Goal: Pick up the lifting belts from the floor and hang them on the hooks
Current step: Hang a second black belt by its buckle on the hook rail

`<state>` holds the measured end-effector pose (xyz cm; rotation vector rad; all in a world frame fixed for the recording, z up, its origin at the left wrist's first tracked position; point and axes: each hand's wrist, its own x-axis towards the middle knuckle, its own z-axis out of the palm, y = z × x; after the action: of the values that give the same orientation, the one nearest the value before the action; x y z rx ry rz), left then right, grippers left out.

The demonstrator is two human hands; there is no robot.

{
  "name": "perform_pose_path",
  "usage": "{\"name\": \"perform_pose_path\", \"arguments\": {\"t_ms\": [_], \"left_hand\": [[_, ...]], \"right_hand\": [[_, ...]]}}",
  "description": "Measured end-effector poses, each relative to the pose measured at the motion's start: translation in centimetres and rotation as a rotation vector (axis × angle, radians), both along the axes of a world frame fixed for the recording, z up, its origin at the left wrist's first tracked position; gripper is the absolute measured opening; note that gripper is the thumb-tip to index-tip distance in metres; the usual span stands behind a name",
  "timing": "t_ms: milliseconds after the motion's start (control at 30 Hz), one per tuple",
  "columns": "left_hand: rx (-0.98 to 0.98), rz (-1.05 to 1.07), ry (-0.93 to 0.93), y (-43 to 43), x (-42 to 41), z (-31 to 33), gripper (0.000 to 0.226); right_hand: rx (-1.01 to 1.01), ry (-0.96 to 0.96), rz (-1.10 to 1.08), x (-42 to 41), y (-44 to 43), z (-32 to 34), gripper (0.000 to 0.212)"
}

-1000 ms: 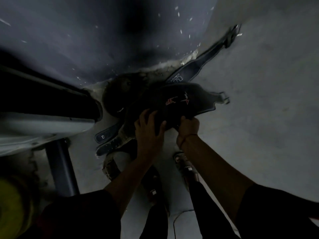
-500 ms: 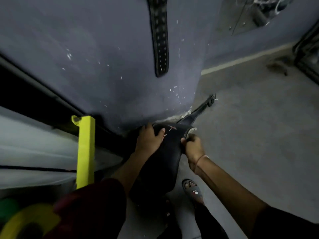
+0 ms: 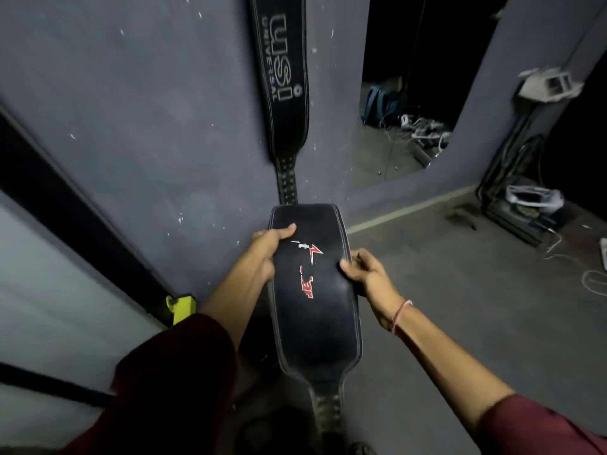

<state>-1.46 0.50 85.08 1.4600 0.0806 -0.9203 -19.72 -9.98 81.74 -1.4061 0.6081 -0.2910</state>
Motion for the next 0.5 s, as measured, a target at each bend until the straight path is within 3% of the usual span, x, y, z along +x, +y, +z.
{"name": "perform_pose_path", "arguments": {"t_ms": [167, 233, 300, 367, 500], "left_hand": [[-0.253, -0.010, -0.129, -0.4, -2.4, 5.6, 0.049], [-0.285, -0.050, -0.097, -0.4, -3.1, 7.5, 0.042], [-0.277, -0.074, -0.073, -0.2, -3.1, 9.8, 0.033], [-0.367, -0.040, -0.134, -0.1, -2.5, 12.1, 0.042], [-0.498, 0.149, -0.442, -0.5, -1.9, 15.4, 0.042]], "right_hand": [[0.045, -0.106, -0.068, 3.1, -2.4, 9.3, 0.047], [-0.017, -0.184, -0.136, 3.7, -3.4, 11.1, 0.063], [-0.079, -0.264, -0.096, 3.3, -3.6, 12.3, 0.042], [-0.099, -0.349, 0.002, 3.0, -3.9, 12.5, 0.022], [-0.101, -0.446, 0.068, 2.7, -4.3, 14.4, 0.028]]}}
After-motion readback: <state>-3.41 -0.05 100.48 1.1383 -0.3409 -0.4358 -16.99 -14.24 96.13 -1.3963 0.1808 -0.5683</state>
